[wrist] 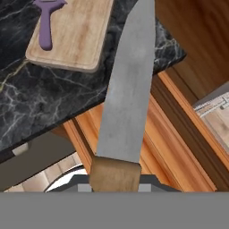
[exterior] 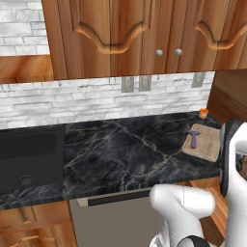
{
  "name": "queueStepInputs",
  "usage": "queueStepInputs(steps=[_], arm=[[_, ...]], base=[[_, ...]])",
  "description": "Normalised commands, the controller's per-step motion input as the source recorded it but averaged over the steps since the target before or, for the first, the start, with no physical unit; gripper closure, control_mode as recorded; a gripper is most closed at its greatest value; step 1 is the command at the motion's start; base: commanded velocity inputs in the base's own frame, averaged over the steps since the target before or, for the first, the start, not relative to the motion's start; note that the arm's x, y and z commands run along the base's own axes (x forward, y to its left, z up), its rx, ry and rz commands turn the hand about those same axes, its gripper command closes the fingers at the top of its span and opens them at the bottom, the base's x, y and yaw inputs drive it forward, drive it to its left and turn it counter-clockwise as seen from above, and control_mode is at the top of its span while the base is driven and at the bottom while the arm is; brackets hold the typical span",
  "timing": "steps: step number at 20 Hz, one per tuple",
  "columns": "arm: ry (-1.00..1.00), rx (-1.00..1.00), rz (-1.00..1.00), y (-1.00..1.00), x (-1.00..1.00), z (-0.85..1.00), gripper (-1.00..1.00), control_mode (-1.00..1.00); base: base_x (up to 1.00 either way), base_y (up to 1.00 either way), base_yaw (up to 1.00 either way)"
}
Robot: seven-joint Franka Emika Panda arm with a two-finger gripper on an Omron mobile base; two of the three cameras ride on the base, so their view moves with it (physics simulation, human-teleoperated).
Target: Open the drawer on the right and place the cutting tools on the cutting board.
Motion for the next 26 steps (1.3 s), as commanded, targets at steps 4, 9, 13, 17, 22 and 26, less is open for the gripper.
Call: queueStepInputs(steps=[4, 9, 13, 17, 22, 26], arm=[[-0.02, 0.0, 0.0, 0.0, 0.32, 0.0, 1.0, -1.0], [-0.06, 0.0, 0.0, 0.0, 0.59, 0.0, 1.0, -1.0], [-0.04, 0.0, 0.0, 0.0, 0.65, 0.0, 1.0, -1.0], [0.0, 0.0, 0.0, -0.03, 0.65, -0.02, 1.0, -1.0], [0.0, 0.0, 0.0, -0.24, 0.55, -0.12, 1.0, -1.0], [-0.01, 0.0, 0.0, -0.38, 0.46, -0.2, 1.0, -1.0]], base=[[0.0, 0.0, 0.0], [0.0, 0.0, 0.0], [0.0, 0.0, 0.0], [0.0, 0.0, 0.0], [0.0, 0.0, 0.0], [0.0, 0.0, 0.0]])
